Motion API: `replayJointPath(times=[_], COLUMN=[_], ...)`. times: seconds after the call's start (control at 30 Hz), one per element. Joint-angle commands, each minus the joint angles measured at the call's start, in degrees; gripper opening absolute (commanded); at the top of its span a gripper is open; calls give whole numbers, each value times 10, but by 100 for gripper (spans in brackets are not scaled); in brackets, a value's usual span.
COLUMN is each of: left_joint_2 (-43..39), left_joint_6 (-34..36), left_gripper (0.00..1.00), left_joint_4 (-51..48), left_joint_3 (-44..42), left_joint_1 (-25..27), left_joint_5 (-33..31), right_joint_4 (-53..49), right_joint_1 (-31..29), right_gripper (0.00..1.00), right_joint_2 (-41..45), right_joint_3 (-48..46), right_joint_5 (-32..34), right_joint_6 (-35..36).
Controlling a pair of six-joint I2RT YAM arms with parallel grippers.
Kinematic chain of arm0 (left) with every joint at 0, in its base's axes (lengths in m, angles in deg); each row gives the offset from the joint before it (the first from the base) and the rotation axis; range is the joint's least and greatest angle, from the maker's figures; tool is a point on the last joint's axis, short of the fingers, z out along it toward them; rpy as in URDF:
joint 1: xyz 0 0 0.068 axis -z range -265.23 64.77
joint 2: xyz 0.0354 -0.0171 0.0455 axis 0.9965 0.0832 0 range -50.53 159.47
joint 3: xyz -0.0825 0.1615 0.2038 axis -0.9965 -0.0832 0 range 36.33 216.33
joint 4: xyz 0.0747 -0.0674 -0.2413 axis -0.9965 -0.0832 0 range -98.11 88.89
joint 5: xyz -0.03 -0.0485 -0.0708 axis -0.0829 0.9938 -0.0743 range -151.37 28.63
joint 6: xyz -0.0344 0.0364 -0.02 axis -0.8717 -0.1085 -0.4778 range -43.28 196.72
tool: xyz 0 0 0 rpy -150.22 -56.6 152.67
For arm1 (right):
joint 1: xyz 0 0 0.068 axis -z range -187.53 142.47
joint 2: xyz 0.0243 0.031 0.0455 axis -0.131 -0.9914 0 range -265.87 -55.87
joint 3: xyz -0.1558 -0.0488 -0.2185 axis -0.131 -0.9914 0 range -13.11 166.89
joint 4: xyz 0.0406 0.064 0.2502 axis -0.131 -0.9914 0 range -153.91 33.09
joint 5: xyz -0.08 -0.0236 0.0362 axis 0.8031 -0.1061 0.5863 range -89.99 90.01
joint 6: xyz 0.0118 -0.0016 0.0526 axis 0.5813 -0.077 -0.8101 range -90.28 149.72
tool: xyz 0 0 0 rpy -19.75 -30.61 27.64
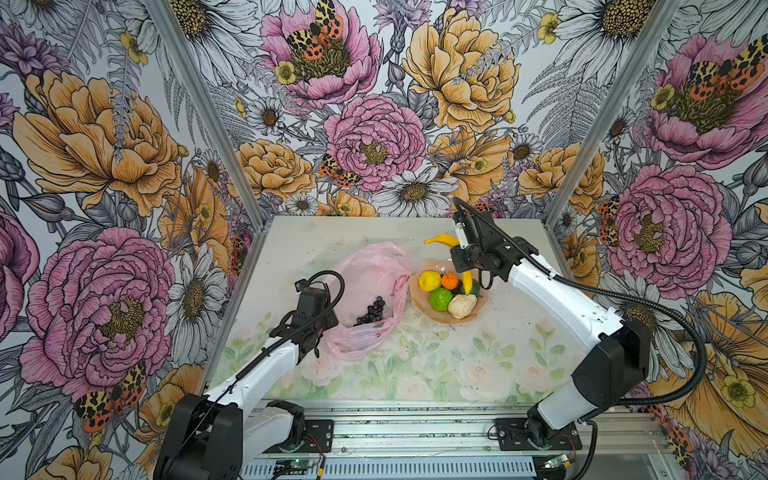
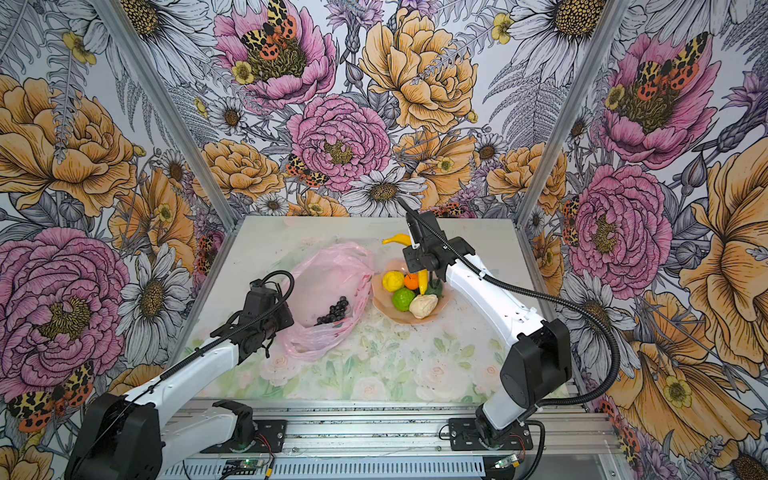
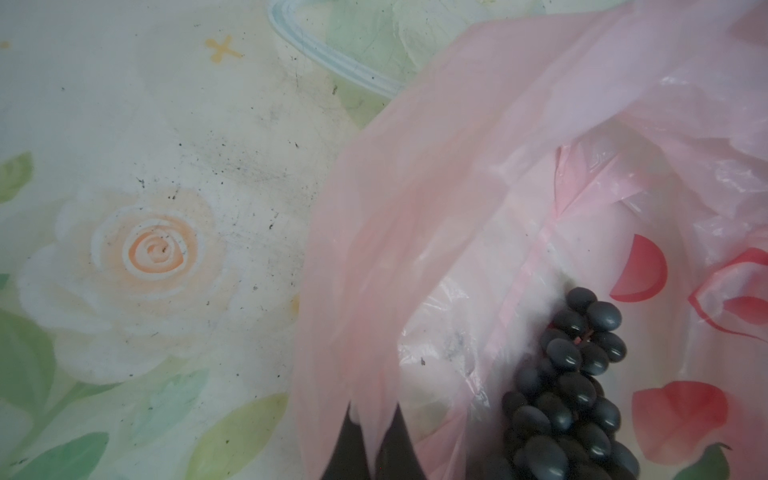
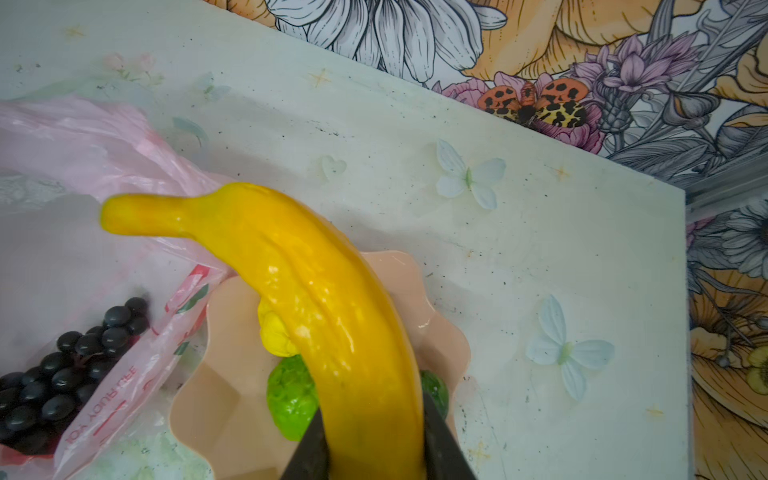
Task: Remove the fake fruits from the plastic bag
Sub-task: 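Lift the banana out of the bag and carry it over the bowl, then lower the banana into the bowl with the right gripper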
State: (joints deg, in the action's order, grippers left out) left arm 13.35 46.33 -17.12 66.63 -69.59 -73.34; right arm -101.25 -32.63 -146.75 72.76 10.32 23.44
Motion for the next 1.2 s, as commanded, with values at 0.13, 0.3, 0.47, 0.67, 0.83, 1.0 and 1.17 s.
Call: replayJointPath(times=[0.13,0.3,0.47,0.67,0.83,1.0,1.17], left_joint_2=[-4,-4,-6,-5,-2,-1,2], left_joint_6=[9,11,11,10,12,12,12], left_gripper=[1,1,1,1,1,1,1], left_joint_4=[17,17,18,18,18,17,16], left_joint_3=[-8,-7,-8,-8,-7,-6,-5], left_joint_1=[5,6,7,9,10,12,12], left_joint_5=[5,5,5,4,4,4,4], right_joint_4=[4,5,4,4,4,4,3], right_joint_1=[68,93,100,103,103,106,112], right_gripper=[14,12,11,11,11,11,11], right_joint_2=[-19,-49,-85,-125,-157,-174,-189], right_joint_3=[-3,3,11,23,38,55,69], right_joint_5=[-66,-92,-108,-137,-142,-143,-139], right_joint_6=[57,93,133,177,200,218,242])
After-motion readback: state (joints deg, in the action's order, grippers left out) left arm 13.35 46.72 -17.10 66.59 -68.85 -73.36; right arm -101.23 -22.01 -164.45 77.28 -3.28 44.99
